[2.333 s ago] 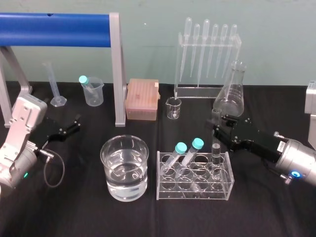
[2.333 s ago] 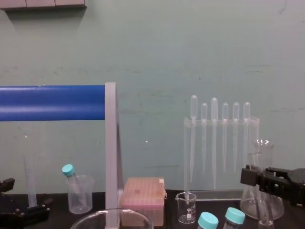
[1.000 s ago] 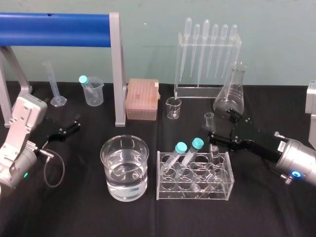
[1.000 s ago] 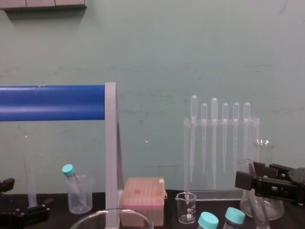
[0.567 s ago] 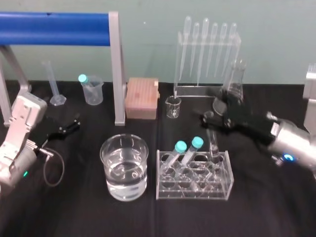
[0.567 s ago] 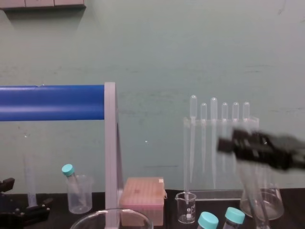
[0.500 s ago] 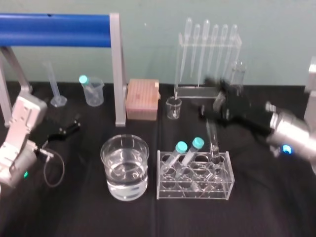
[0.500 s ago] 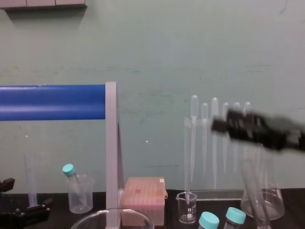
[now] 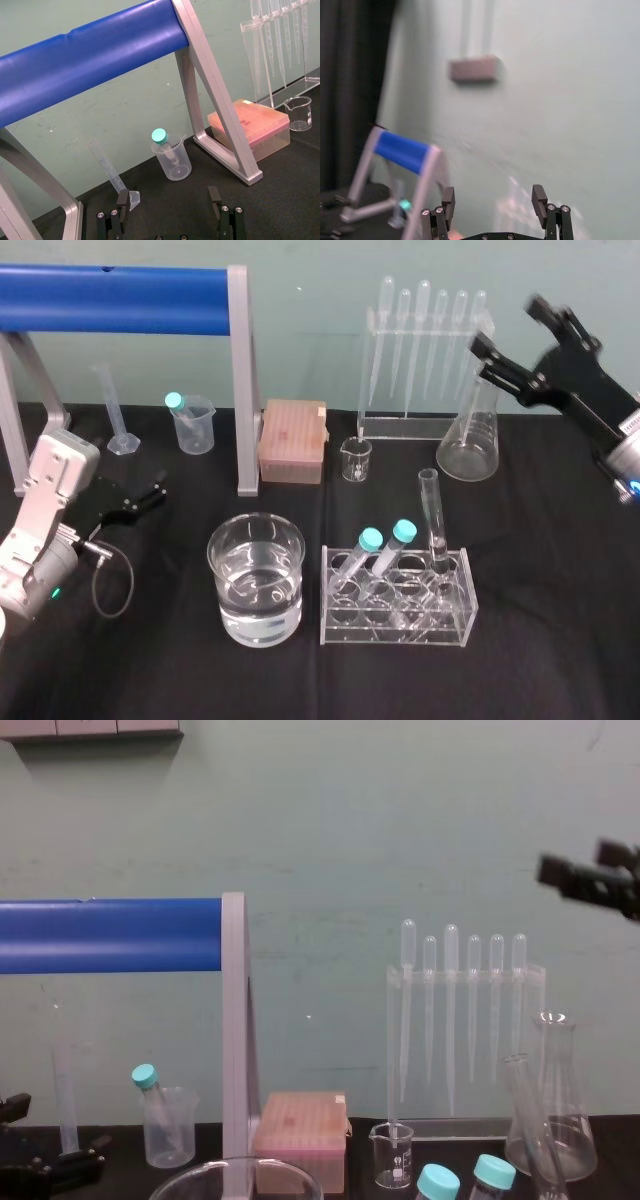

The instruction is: Hold the test tube with one hand and immerse one end into the beaker, then return it to the test tube rack.

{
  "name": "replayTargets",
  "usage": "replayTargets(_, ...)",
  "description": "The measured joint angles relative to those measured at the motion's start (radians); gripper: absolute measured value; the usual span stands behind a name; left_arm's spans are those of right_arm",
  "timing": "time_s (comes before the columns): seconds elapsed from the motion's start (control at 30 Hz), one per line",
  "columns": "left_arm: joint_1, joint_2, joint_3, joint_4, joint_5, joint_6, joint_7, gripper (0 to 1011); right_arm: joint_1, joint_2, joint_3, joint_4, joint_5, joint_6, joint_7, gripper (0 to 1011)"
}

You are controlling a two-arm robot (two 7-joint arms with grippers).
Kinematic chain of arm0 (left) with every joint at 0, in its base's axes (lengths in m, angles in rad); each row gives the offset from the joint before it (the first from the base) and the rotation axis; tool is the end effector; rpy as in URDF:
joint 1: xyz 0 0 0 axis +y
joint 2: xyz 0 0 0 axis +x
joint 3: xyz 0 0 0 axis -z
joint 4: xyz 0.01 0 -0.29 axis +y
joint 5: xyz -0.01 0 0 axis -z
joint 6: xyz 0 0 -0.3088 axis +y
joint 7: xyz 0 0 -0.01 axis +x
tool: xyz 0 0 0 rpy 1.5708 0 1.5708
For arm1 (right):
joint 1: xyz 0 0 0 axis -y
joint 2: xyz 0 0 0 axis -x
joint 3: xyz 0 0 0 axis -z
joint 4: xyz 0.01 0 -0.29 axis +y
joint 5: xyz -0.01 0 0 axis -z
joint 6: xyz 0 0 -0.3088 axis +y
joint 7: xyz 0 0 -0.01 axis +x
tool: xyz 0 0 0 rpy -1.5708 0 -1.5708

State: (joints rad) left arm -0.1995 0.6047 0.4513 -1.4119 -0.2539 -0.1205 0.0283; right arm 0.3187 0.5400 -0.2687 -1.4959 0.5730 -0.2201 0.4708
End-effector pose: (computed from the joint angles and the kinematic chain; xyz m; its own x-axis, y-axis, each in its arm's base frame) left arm 0.3581 0.0827 -0.3023 0.2922 0.8803 0.3738 -0.9553 0.2872 0.0703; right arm 0.4001 -0.0920 -0.2052 0.5881 -0.7920 0.1637 0.7416 0.6089 0.2817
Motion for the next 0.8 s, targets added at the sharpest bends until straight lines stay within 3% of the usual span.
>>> replayTargets(0.13,0.0,0.0,0.0,0.0,0.0,0.0,0.0,1000,-0.032,-0.003,0.014,0.052,-0.009,0.068,-0.051,1002)
replayTargets(0.47,0.0,0.0,0.0,0.0,0.0,0.0,0.0,1000,-0.053,-0.044,-0.011,0.161,-0.022,0.156,-0.053,1002)
replayTargets(0.8,0.0,0.0,0.0,0.0,0.0,0.0,0.0,1000,-0.055,-0.051,-0.015,0.174,-0.023,0.168,-0.045,1002)
